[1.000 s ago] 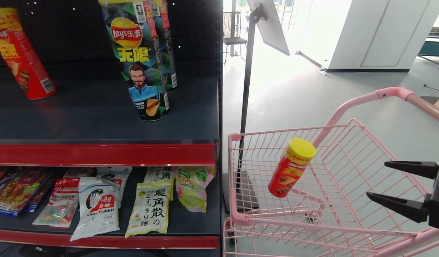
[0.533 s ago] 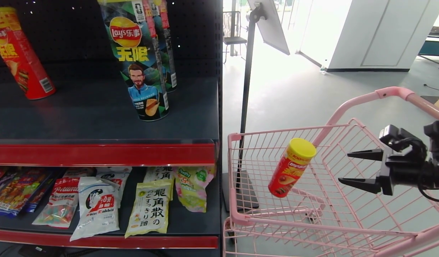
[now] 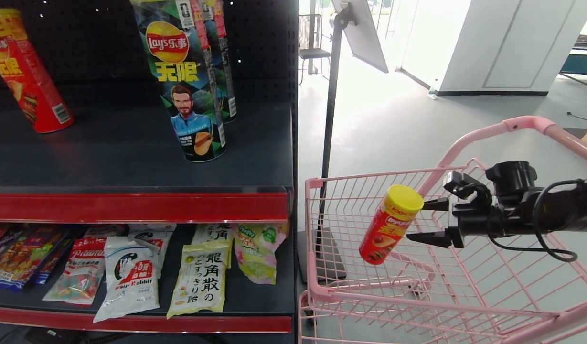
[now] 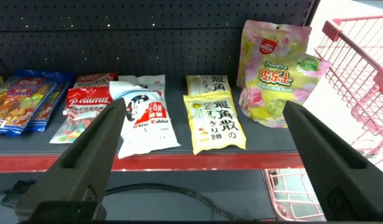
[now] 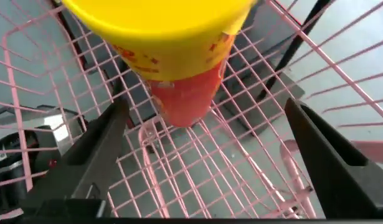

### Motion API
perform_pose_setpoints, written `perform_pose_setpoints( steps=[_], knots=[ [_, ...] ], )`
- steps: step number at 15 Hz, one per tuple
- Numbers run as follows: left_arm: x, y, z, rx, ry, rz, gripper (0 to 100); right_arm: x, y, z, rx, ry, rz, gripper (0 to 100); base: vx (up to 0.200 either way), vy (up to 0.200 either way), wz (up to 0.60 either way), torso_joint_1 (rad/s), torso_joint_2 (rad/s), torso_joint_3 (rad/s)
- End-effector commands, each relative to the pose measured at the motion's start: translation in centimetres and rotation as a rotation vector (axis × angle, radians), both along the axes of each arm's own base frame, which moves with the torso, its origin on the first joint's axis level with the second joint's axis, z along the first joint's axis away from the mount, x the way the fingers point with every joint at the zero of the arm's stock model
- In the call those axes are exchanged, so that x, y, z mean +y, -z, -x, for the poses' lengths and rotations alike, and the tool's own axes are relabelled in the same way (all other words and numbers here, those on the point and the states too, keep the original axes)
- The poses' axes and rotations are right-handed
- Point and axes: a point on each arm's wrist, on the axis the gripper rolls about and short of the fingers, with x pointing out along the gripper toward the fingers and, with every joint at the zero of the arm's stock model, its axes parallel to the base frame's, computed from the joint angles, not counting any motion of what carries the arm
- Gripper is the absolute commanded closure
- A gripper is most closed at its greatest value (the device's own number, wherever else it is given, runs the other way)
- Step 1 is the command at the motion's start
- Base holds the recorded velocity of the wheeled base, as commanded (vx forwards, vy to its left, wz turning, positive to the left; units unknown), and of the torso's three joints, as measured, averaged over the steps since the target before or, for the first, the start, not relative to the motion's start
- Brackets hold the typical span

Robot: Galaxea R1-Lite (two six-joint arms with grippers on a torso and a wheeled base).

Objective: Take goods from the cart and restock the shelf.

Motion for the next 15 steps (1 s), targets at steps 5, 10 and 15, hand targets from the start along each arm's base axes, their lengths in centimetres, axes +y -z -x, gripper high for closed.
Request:
perform_pose_setpoints(
  steps=[5, 10, 15],
  knots=[
    [0.0, 0.0, 0.0, 0.001, 0.0, 0.0, 0, 6.0, -0.9, -1.5, -0.017, -0.144, -0.027, 0, 0.0, 0.0, 0.0, 0.0, 0.0, 0.0],
    [0.0, 0.0, 0.0, 0.001, 0.0, 0.001, 0, 8.8, -1.9, -1.5, -0.04, -0.207, -0.039, 100, 0.0, 0.0, 0.0, 0.0, 0.0, 0.0],
    [0.0, 0.0, 0.0, 0.001, 0.0, 0.0, 0, 9.8, -4.1, -0.3, -0.078, -0.232, -0.044, 100, 0.0, 0.0, 0.0, 0.0, 0.0, 0.0]
  ],
)
